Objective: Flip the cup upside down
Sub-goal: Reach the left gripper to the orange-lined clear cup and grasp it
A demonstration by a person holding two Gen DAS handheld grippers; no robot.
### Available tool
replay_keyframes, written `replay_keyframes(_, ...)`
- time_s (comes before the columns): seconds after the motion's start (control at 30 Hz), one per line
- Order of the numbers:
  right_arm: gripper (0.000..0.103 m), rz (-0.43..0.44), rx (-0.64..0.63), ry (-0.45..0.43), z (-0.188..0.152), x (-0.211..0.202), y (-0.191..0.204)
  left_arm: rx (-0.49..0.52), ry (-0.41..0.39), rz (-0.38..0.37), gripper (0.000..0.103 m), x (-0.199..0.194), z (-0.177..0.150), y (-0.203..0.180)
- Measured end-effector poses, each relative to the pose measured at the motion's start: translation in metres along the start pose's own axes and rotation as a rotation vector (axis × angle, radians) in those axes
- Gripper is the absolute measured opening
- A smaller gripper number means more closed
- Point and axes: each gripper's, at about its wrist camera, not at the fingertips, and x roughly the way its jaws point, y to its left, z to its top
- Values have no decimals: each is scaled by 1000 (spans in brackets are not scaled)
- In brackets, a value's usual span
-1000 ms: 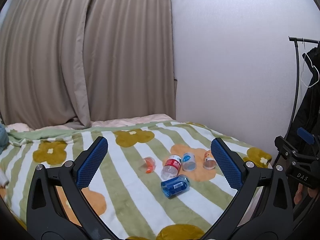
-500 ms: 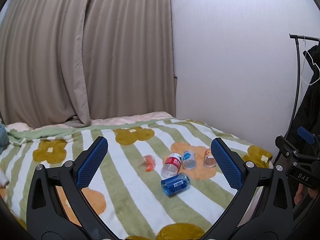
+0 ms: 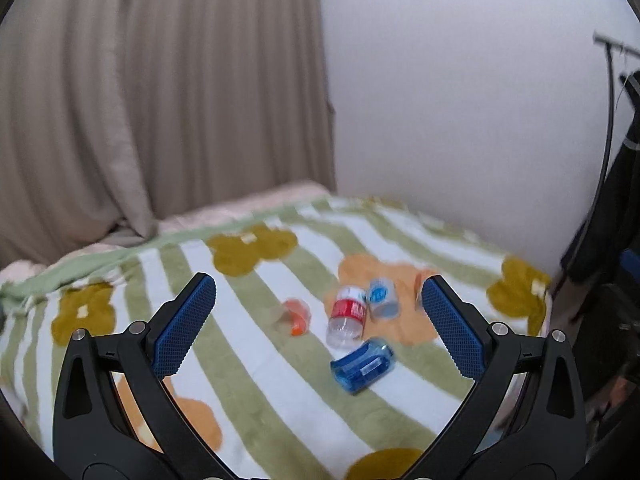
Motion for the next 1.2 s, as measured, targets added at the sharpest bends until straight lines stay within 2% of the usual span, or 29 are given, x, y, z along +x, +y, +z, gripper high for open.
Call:
replay_keyframes(0.13,103,10,1,19,2,15,-8,50,230,-102,103,99,24,14)
replay_keyframes(0.2,103,13,4,37,0,26,-14,69,380,-135,103,159,25,20)
replay_keyframes(0.23,103,12,5,43,-2,29,-16,77,428,-141,103,177,22,22)
replay_keyframes(0.4,103,-1,11,101,-15,60,-30,155,752,-101,103,295,-12,33)
replay_keyframes(0.5,103,-12,14,141,-26,77,-35,183,874,-75,102,339,-35,37)
replay_keyframes(0.6,103,-13,19,169,-35,91,-38,193,938,-57,102,366,-53,41)
replay_keyframes(0.73,103,-1,9,203,-46,108,-37,173,989,-71,99,388,-74,47)
replay_keyframes(0.8,103,20,13,216,-51,117,-35,167,1006,-74,94,394,-81,50)
replay_keyframes(0.9,103,61,11,227,-59,126,-26,140,1029,-92,82,400,-89,53)
replay_keyframes(0.93,103,71,11,232,-61,128,-24,132,1035,-99,72,402,-92,55)
replay_keyframes(1.2,103,121,24,264,-74,132,-9,102,996,-86,67,388,-91,65)
